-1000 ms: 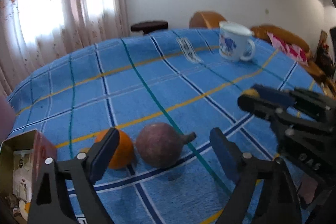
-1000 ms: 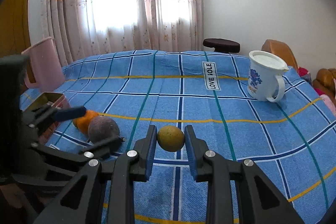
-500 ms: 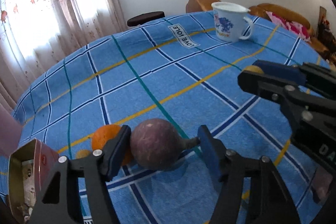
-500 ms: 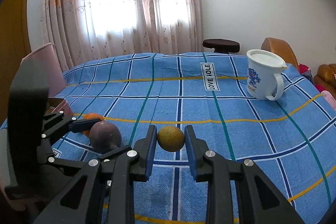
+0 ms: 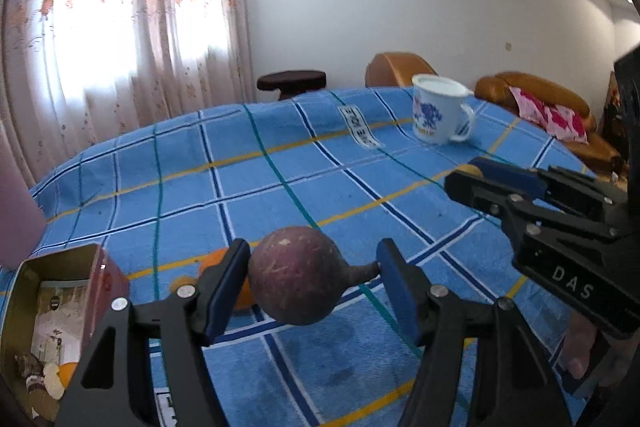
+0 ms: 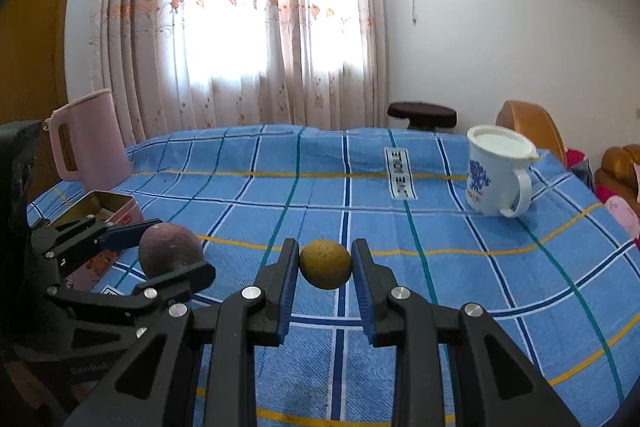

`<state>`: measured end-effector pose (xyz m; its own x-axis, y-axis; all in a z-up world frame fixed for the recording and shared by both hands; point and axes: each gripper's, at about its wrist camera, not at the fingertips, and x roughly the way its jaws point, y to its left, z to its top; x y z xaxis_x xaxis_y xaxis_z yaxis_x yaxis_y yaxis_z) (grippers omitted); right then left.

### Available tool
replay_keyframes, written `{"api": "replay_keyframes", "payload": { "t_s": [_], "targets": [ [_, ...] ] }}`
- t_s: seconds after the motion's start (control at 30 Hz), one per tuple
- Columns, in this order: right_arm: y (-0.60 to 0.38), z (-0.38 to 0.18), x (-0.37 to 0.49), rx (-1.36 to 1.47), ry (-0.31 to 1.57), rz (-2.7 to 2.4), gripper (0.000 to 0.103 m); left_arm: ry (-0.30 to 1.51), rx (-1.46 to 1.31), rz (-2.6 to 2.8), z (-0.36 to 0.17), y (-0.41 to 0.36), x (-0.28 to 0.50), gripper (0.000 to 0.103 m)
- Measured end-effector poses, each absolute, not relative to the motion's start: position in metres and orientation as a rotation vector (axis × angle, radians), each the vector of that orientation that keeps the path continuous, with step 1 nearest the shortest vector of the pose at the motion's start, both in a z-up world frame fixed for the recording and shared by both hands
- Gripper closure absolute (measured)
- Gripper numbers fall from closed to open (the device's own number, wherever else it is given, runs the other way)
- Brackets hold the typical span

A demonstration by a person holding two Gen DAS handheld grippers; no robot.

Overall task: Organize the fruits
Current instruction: 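Lower the purple fruit into the tin with the left tool while the right tool carries the lime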

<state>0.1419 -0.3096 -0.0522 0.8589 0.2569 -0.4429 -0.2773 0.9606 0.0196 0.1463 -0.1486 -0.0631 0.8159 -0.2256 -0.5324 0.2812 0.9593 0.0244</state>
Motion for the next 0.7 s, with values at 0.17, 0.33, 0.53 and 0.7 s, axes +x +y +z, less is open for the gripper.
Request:
{"api": "replay_keyframes", "payload": {
  "t_s": [0.17,0.33,0.53,0.7],
  "targets": [
    [-0.301,-0.046,0.127,-0.087,0.386,0.285,0.074,0.505,0.079,-0.248,-0.057,-0.136,0.135,0.036],
    [-0.295,-0.045,0.122,-0.103,0.372,0.292,0.074,0.473,0.063,-0.231,-0.052,-0.125,0.126,0.036],
    [-0.285,-0.045,0.118,-0.111,0.354,0.308,0.074,0.446,0.045,-0.216,-0.049,-0.111,0.115,0.036],
    [-0.270,-0.045,0.119,-0.113,0.356,0.342,0.074,0.433,0.034,-0.207,-0.046,-0.100,0.108,0.036]
  ]
}}
